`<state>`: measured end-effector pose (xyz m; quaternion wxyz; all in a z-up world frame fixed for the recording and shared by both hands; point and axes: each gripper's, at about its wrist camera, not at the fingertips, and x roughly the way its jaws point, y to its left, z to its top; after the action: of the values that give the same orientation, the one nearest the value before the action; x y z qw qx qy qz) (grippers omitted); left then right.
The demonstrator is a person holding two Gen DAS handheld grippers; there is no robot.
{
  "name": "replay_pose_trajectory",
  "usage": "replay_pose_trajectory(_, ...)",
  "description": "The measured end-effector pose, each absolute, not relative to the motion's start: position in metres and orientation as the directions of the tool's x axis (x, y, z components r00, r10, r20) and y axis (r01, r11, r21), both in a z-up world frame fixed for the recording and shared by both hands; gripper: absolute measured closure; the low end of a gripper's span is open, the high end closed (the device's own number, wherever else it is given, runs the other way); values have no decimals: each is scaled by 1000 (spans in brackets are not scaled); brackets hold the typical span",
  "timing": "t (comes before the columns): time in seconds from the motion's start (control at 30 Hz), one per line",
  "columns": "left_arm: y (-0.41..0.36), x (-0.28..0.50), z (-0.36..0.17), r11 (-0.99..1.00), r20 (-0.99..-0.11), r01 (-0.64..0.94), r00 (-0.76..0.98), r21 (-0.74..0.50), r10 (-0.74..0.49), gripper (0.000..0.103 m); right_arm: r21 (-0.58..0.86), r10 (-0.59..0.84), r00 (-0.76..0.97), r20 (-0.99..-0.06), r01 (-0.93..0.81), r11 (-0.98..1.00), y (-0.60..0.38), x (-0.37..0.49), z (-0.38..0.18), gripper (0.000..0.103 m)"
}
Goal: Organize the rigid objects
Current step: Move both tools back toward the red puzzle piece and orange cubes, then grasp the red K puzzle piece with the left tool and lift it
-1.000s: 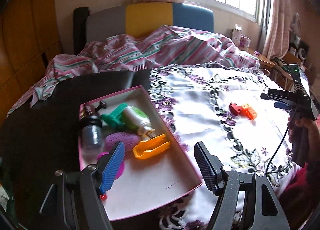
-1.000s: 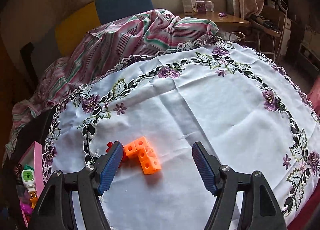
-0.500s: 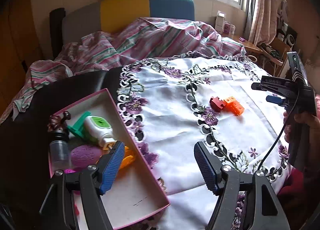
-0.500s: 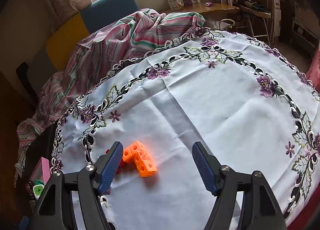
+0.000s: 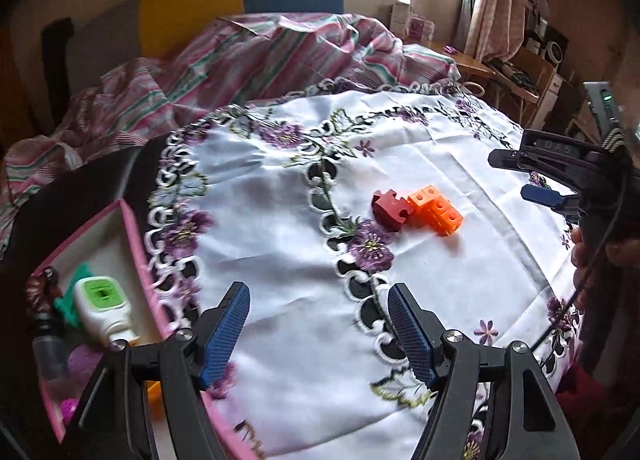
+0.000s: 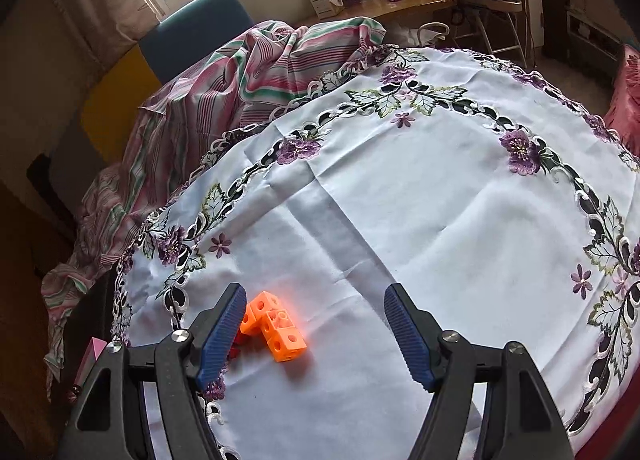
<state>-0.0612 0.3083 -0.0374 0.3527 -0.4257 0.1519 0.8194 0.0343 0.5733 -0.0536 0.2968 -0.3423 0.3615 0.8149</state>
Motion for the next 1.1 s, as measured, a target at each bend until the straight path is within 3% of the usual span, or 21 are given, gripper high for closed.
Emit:
replay_pose_trajectory(0.2,352,-77,-55,-660,-828,-749,-333,-58,451,36,394,212,-592,-777,-721,-570,572,30,-56,30)
replay_pose_trajectory(0.57,424,-95,-84,-466,-844,-885,-256,8,471,34,424,165,-603,-780,-704,-569,573,26,-61,30)
replay_pose_trajectory(0.87,444,-109,-102,-421,-849,-907,-230,10,475,34,437,145,-600,-787,-707,-555,575,26,-65,30)
replay_pose_trajectory(0.9,446,-110,-104,-420,-849,-907,-221,0,479,35,436,143,-599,-788,-707,-558,574,26,-65,30)
replay_pose_trajectory(0.97,448,-110,-107,-417,-855,-909,-203,-17,477,55,429,146,-593,-792,-709,-559,574,25,-66,30)
replay_pose_trajectory(1.1,438,-105,-101,-435,-847,-899,-190,-53,497,56,414,148,-580,-801,-715,-564,574,24,-69,30)
